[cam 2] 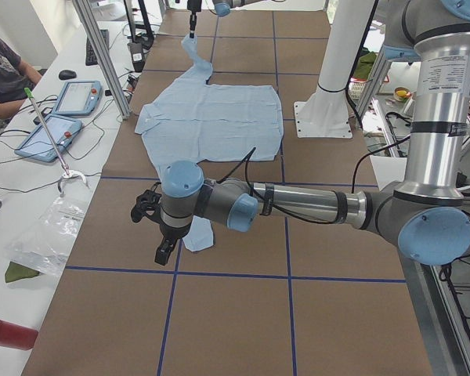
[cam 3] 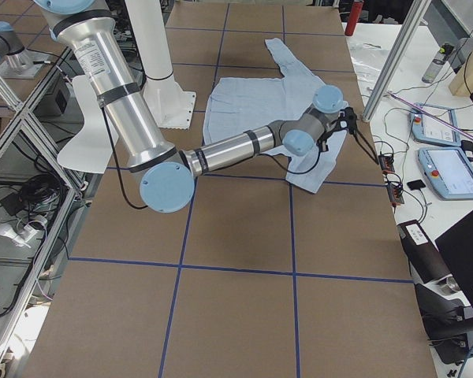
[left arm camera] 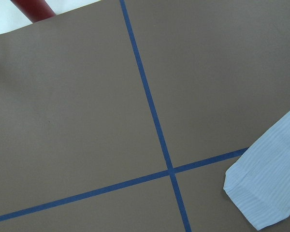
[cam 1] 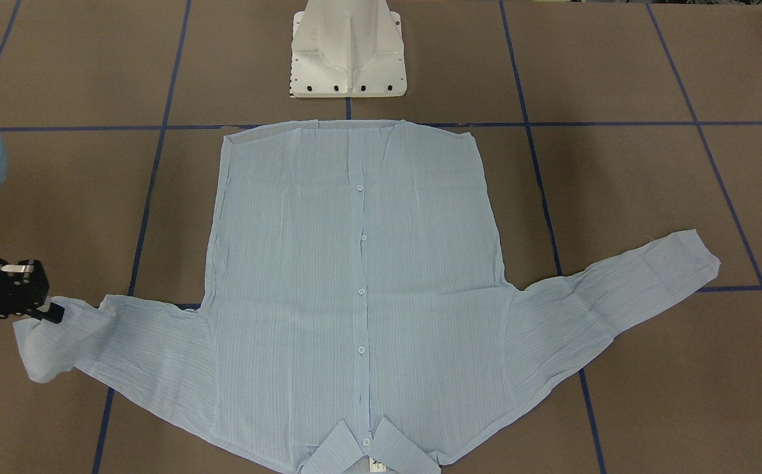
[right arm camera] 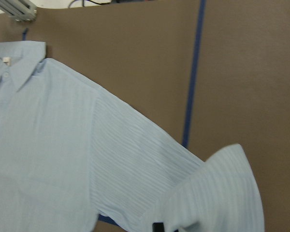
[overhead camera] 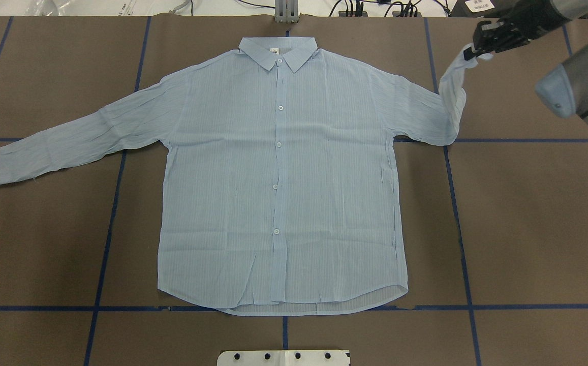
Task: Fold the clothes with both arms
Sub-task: 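Lift the cuff with the right gripper and fold the sleeve across toward the collar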
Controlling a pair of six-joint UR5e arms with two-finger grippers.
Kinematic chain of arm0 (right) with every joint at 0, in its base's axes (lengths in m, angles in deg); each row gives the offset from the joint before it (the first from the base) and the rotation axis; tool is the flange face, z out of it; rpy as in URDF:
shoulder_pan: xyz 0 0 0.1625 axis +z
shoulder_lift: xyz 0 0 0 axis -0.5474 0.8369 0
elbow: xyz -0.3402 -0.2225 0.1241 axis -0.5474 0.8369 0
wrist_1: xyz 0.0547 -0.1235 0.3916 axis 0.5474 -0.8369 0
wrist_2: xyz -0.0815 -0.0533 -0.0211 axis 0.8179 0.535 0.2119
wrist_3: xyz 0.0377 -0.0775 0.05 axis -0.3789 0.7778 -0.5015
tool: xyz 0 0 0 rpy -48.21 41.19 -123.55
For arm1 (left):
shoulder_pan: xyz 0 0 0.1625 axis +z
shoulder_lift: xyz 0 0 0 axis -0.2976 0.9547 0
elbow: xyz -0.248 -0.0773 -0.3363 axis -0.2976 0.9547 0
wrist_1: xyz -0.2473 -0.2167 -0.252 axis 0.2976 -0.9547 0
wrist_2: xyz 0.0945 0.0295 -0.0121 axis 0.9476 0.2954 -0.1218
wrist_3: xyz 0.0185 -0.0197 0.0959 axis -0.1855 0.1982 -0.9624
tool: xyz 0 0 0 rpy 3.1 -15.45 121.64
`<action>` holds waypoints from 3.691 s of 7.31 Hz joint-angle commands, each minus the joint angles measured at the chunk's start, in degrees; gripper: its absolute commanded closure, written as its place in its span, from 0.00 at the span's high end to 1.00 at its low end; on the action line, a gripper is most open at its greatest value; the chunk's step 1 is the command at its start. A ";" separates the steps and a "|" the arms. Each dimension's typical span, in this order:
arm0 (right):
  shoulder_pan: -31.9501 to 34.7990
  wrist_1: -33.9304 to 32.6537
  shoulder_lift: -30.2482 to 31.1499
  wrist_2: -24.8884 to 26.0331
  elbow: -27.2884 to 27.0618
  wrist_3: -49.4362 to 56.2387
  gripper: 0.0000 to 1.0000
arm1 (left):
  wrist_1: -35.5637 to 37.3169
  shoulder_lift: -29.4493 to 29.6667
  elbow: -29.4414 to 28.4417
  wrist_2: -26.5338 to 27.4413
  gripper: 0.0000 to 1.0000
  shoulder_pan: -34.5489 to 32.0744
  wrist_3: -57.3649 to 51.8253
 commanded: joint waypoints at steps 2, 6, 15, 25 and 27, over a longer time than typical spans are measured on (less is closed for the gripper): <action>-12.32 -5.59 -16.33 13.55 2.87 -9.29 0.00 | -1.41 0.15 -2.41 0.02 1.00 -0.01 0.20; -19.11 -5.23 -29.96 20.43 18.25 -9.21 0.00 | -6.59 0.86 -8.21 0.11 1.00 -0.01 0.20; -29.59 -1.71 -37.11 33.45 25.66 -9.12 1.00 | -6.69 2.18 -9.80 0.11 1.00 0.07 0.46; -16.42 -47.21 -16.23 21.43 -14.11 8.49 1.00 | -42.81 -11.27 -3.39 17.47 0.92 28.51 73.62; -13.68 -47.60 -10.24 18.87 -17.83 13.27 1.00 | -42.64 -11.27 -3.38 24.43 0.85 33.81 77.97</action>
